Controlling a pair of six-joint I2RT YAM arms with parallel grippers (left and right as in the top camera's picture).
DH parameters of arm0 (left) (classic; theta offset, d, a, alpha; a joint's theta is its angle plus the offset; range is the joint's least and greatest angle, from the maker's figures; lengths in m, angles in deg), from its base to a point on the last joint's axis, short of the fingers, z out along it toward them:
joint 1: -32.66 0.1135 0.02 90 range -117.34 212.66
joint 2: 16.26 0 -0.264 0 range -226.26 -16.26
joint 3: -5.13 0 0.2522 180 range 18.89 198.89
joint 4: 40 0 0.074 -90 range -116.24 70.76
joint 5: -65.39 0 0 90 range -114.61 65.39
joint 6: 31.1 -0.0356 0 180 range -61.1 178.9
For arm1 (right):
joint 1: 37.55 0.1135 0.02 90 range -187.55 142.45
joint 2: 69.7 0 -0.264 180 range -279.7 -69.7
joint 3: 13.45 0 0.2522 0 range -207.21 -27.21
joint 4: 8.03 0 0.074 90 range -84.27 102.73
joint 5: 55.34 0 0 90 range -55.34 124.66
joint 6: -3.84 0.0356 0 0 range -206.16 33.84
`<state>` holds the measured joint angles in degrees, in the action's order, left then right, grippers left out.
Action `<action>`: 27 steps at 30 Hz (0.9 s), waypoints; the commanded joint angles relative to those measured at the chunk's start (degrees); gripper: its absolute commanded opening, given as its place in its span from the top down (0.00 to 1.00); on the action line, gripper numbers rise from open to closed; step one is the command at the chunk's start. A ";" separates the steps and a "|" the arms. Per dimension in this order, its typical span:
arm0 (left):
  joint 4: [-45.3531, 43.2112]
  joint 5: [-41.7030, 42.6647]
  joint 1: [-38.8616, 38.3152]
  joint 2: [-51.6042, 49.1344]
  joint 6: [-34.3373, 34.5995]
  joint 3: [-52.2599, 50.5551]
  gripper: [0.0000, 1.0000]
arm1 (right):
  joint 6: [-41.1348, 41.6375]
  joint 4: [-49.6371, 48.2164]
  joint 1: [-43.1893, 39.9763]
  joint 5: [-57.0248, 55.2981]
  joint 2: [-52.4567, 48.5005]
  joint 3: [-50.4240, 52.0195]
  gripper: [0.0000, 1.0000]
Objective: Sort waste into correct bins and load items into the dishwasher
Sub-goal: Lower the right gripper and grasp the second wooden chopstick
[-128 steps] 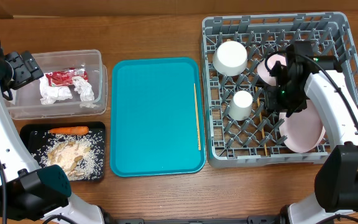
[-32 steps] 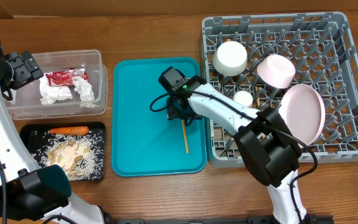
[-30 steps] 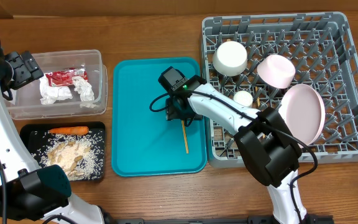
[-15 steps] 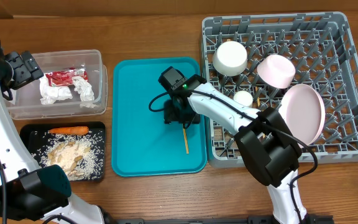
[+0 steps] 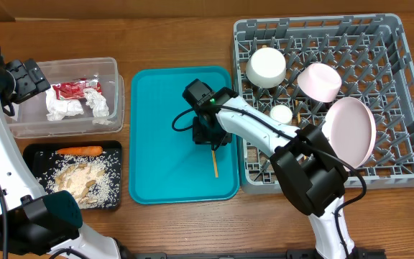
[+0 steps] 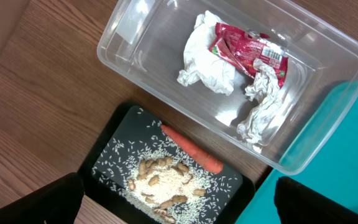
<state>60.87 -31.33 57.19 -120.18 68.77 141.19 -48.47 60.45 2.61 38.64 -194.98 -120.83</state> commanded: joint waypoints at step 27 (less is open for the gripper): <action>0.00 -0.76 0.04 0.92 -0.87 1.22 0.00 | -0.17 -2.16 -0.07 -3.76 -2.78 1.36 0.96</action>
<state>60.87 -31.33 57.19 -120.18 68.75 141.19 -48.54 58.24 2.61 36.33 -195.13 -120.62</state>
